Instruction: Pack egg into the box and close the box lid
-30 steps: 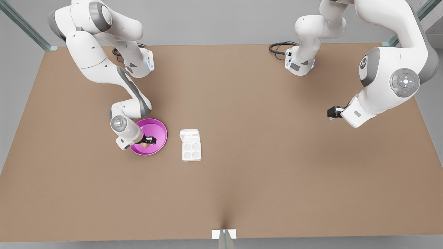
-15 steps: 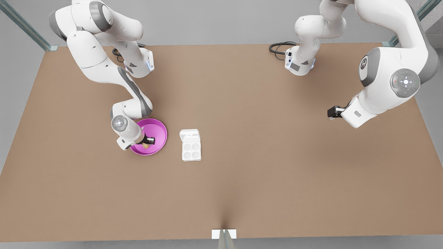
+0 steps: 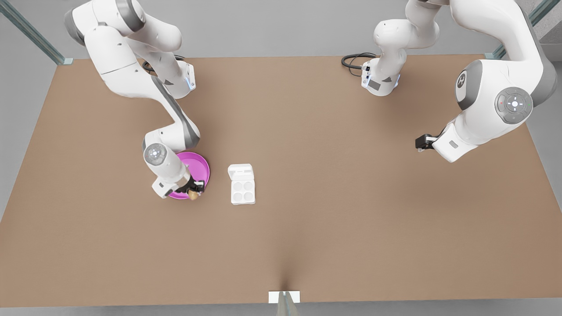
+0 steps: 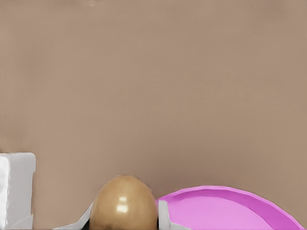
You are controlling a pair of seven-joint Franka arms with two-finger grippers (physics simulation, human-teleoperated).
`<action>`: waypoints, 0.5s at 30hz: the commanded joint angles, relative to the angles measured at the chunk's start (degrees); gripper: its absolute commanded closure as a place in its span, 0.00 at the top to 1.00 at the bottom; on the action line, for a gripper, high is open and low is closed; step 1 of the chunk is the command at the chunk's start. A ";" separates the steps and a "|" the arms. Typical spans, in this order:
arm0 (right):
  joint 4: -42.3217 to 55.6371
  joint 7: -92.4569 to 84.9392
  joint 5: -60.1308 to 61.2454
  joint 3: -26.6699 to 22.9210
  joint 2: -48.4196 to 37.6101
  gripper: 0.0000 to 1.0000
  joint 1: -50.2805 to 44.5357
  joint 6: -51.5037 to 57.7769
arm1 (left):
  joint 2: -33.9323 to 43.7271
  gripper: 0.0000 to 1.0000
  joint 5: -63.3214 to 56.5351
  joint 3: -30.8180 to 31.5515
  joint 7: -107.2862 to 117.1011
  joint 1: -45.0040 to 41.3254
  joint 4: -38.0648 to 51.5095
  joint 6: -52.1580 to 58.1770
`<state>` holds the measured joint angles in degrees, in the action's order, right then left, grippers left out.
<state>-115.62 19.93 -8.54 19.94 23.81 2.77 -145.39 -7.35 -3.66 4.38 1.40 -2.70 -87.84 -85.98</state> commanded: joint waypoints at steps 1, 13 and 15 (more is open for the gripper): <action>4.26 6.35 -0.69 0.54 0.18 0.38 -1.44 9.24 | 0.06 1.00 -0.03 0.02 0.01 0.06 0.04 0.11; 15.96 17.69 -0.34 0.54 7.39 0.39 -12.08 10.48 | 0.06 1.00 -0.03 0.02 0.01 0.06 0.04 0.28; 15.60 24.19 -0.42 0.54 7.39 0.39 -16.04 10.56 | 0.06 1.00 -0.03 0.02 0.01 0.06 -0.05 0.28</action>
<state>-100.00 27.00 -7.99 20.47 31.24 -12.01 -136.16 -7.39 -3.66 4.38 1.40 -2.64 -87.89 -85.75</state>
